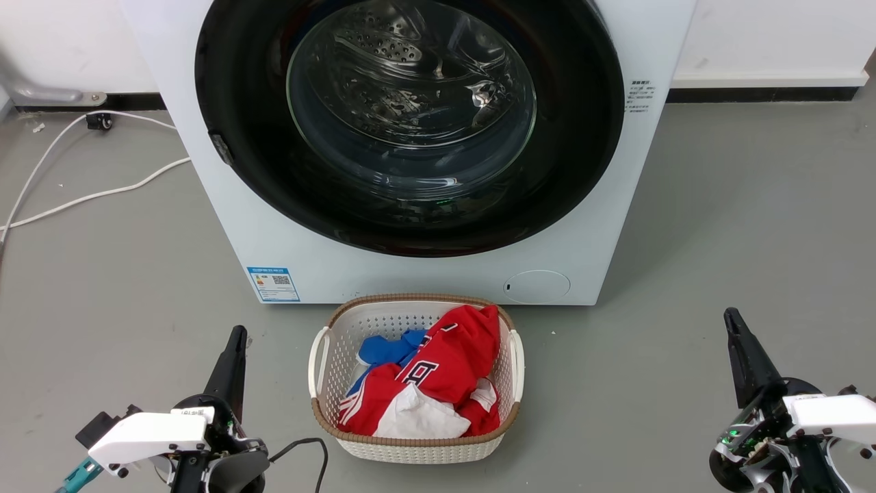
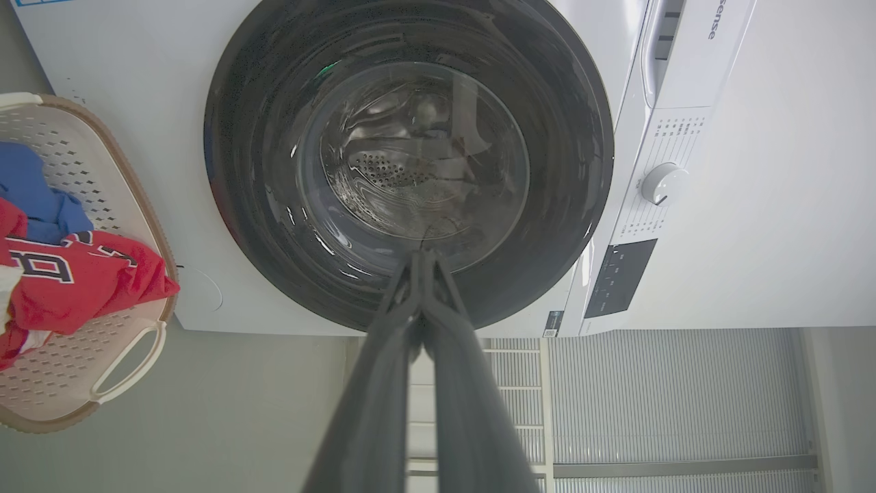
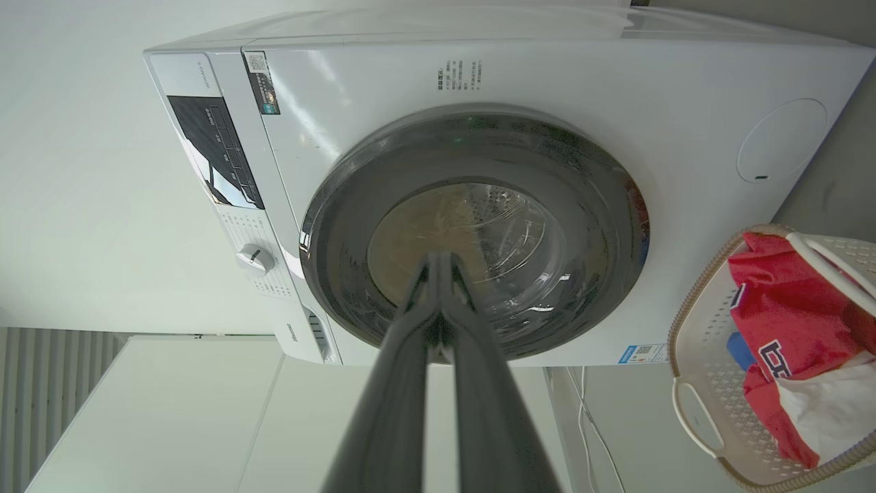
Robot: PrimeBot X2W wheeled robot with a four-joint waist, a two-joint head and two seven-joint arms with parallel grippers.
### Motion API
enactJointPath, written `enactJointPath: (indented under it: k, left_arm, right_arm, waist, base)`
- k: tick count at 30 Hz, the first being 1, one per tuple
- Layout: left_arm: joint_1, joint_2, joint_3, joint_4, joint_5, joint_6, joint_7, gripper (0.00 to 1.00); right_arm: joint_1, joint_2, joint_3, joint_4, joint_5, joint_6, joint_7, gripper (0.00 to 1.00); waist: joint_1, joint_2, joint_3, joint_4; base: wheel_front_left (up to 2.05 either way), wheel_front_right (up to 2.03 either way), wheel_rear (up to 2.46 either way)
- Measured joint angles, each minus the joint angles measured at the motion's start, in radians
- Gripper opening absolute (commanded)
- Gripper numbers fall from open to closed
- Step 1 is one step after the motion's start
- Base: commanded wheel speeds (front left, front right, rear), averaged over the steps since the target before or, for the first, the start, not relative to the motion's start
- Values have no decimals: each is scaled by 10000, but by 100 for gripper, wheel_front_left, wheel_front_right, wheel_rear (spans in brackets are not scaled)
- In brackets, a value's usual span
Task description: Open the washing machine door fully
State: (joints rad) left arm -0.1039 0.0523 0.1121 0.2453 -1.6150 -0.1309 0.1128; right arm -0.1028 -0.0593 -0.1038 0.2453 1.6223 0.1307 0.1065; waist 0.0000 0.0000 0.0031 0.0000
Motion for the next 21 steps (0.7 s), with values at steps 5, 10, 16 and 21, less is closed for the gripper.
enactJointPath:
  k: [5,10,16,21]
  left_arm:
    - [0,-2,2,0,2,0,2,0]
    - [-1,-4,4,0,2,0,2,0]
    - [12,-8,4,27,2,2,-2,0]
    - [412,-63,-56,387,2,6,-35,100]
  right_arm:
    - [0,4,-6,0,0,0,8,0]
    - [0,8,-12,0,-15,0,10,0]
    - [13,15,-19,25,-17,0,10,0]
    - [409,59,-6,391,-19,-15,-19,100]
  waist:
    - [0,0,0,0]
    - [0,0,0,0]
    - [0,0,0,0]
    - [0,0,0,0]
  base:
    - [0,0,0]
    - [0,0,0]
    - [0,0,0]
    - [0,0,0]
